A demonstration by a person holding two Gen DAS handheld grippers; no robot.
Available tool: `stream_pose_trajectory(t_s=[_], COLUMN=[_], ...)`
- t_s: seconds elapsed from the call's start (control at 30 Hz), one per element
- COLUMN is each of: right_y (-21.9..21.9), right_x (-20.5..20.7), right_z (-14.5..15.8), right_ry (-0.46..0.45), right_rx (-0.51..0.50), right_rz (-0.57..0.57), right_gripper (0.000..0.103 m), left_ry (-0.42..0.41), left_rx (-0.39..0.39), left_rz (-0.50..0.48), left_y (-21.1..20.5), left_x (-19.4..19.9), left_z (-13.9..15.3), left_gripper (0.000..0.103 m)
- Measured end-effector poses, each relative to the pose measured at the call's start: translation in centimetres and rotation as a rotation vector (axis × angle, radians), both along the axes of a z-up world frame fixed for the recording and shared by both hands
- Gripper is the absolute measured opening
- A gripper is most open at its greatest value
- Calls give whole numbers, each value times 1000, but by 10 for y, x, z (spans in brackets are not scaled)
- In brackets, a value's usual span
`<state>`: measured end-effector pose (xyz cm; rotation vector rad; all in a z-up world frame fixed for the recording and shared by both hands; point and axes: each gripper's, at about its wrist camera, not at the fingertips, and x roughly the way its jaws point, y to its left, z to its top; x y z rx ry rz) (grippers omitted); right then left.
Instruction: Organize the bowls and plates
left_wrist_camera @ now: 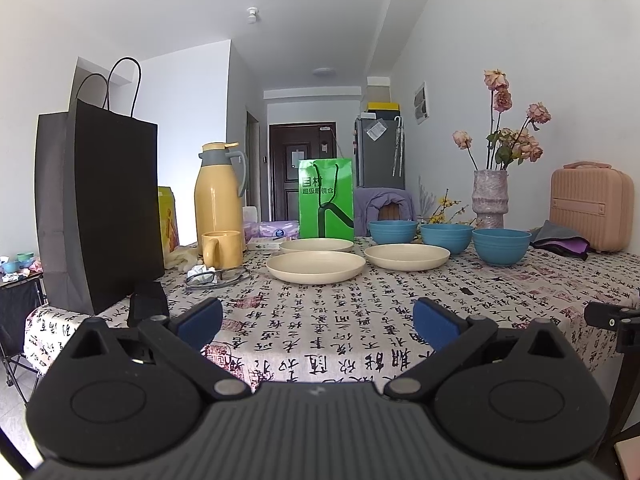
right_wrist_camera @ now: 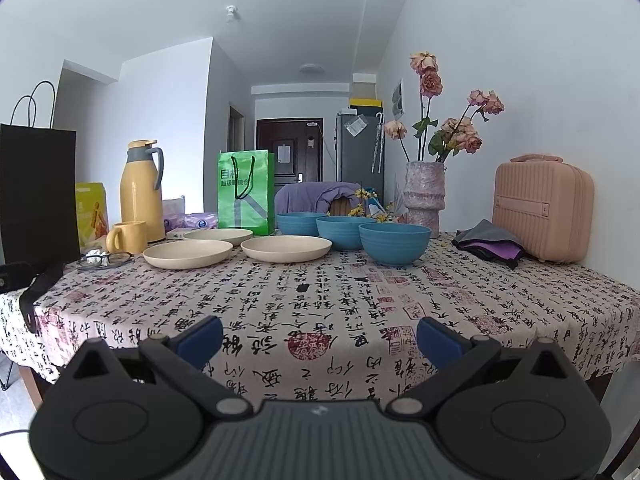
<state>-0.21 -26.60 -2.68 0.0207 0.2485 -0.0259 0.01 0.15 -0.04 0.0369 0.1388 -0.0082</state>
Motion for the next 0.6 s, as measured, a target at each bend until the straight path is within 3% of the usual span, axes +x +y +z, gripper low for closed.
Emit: stream_pose_trajectory(t_s=[0.6], right_y=[-2], right_x=[4], right_z=[-1], right_ry=[-4], right_rx=[3], right_rz=[-12], right_gripper=[103], left_ry=[1], left_rx=[13], left_rz=[-8], left_y=[-4], left_x=[2], left_z=[2], left_gripper=[103])
